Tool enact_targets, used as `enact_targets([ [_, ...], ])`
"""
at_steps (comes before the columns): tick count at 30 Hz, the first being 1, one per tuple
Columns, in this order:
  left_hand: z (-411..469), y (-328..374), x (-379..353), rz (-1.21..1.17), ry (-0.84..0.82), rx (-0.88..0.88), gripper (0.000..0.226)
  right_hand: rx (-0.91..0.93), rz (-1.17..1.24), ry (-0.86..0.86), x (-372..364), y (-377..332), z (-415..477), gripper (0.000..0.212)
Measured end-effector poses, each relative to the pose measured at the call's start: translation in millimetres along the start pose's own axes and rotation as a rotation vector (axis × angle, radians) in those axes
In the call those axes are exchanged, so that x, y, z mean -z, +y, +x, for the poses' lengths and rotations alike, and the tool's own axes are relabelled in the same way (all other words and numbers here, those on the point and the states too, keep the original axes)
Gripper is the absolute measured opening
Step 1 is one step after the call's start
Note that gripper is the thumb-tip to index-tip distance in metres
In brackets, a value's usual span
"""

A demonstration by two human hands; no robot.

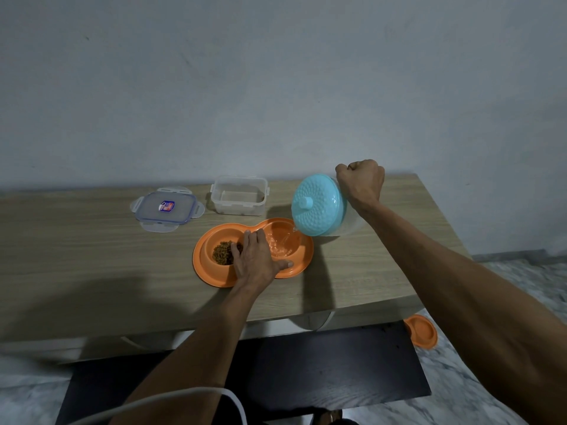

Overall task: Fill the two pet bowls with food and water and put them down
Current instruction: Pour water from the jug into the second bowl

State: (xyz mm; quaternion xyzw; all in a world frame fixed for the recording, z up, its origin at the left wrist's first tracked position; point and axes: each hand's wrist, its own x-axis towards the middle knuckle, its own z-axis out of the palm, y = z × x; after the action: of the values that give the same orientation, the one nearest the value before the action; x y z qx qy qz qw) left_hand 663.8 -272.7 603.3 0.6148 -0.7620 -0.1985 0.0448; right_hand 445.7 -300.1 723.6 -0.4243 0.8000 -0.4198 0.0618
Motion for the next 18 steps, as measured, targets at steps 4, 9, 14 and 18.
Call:
enact_targets([
  [4, 0.3, -0.4, -0.3, 0.002, 0.001, 0.000, 0.108, 0.005, 0.000, 0.002, -0.3, -0.2, -0.2, 0.038],
  [9, -0.9, 1.2, 0.5, 0.011, 0.006, 0.009, 0.107, -0.015, 0.021, -0.012, -1.8, 3.9, 1.8, 0.036],
  [14, -1.0, 2.5, 1.4, 0.006, 0.007, -0.002, 0.106, -0.087, 0.080, -0.002, 2.0, 8.2, 4.4, 0.038],
  [18, -1.2, 3.6, 3.2, 0.014, 0.015, -0.006, 0.105, -0.189, 0.162, 0.004, 1.5, 16.4, 7.4, 0.040],
])
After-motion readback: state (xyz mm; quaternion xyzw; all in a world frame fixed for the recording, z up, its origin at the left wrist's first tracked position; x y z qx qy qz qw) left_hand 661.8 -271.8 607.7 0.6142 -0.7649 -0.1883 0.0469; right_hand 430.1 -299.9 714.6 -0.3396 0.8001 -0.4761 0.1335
